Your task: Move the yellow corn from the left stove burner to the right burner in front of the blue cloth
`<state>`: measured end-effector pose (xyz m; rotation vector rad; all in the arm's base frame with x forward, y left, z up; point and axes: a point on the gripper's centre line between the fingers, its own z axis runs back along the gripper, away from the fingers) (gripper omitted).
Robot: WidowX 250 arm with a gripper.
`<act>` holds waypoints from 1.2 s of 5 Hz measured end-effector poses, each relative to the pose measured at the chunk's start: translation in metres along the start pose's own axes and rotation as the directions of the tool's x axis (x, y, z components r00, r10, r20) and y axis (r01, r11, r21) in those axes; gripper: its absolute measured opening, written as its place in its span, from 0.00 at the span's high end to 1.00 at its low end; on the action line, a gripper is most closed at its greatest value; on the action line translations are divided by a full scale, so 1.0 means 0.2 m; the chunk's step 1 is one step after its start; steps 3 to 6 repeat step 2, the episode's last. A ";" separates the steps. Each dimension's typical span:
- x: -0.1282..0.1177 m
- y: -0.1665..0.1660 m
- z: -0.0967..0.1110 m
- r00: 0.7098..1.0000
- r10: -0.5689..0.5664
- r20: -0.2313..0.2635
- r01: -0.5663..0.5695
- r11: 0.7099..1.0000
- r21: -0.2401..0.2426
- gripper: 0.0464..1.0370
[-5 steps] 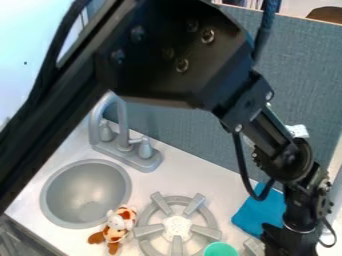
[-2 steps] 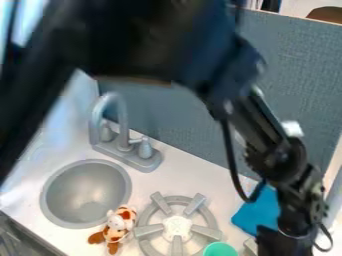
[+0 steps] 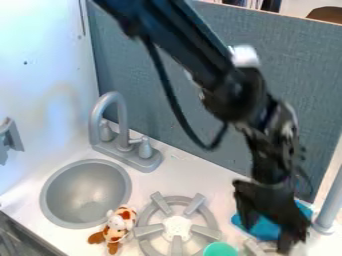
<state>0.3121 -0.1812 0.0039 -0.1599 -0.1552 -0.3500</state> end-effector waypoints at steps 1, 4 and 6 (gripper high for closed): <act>-0.09 0.10 0.09 0.997 0.022 -0.071 -0.018 0.998 0.057 0.04; -0.17 0.15 0.16 0.991 0.038 -0.128 -0.027 0.996 0.090 0.04; -0.17 0.15 0.16 0.991 0.038 -0.128 -0.027 0.996 0.090 0.04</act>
